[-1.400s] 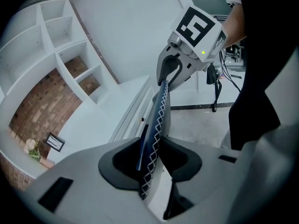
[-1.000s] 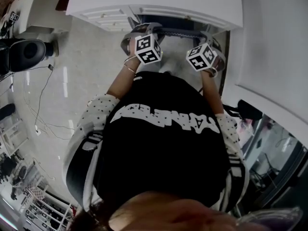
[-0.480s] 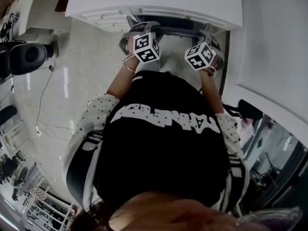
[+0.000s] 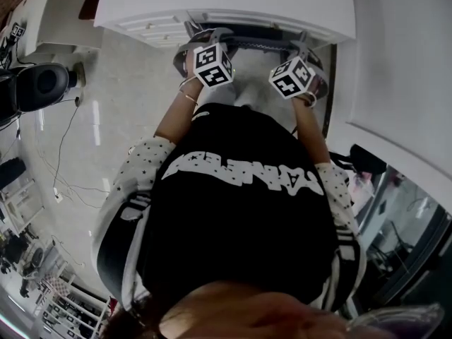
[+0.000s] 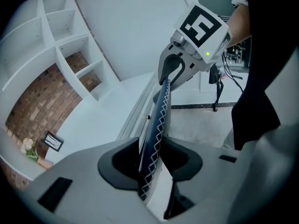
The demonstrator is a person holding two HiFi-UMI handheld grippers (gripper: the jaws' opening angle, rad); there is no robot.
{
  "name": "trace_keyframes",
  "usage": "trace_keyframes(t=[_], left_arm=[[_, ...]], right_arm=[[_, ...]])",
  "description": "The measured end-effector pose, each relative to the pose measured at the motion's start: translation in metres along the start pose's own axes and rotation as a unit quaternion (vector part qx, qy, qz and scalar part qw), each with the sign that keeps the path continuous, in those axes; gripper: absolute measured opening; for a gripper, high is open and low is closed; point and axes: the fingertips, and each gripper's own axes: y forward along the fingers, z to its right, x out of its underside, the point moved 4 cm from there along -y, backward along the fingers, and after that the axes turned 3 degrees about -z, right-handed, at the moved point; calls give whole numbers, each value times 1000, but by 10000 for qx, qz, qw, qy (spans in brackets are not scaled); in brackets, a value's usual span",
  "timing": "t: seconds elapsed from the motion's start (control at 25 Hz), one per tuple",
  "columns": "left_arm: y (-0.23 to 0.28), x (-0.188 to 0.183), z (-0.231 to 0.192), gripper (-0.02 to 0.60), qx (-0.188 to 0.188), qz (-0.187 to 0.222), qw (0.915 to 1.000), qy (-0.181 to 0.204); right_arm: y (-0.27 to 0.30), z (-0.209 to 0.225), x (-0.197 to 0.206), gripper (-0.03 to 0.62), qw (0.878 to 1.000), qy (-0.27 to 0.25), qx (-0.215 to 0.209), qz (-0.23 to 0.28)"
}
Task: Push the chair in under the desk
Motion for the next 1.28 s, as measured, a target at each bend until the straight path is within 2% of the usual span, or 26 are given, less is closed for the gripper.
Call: trace_keyframes(t=[0.32, 0.72, 0.8, 1.04, 1.2, 1.28], left_arm=[[0, 2, -2, 166, 132, 12, 9999, 58], [-5, 0, 4, 167, 81, 86, 9999, 65], [-8, 0, 4, 166, 64, 157, 9998, -46], [-18, 1, 2, 167, 3, 496, 9951, -855], [-26, -1, 0, 169, -133, 592, 9940, -906], [-35, -6, -4, 167, -258, 823, 9913, -992]], right_arm=[[3, 0, -3, 129, 9999, 96, -33, -75], [-3, -3, 5, 130, 9986, 371, -58, 363], [-5, -3, 8, 139, 9973, 544, -42, 486], [-29, -2, 4, 147, 9886, 1062, 43, 1062], [-45, 0, -1, 147, 9784, 1424, 29, 1501], [-52, 2, -4, 147, 9724, 1586, 40, 1708]])
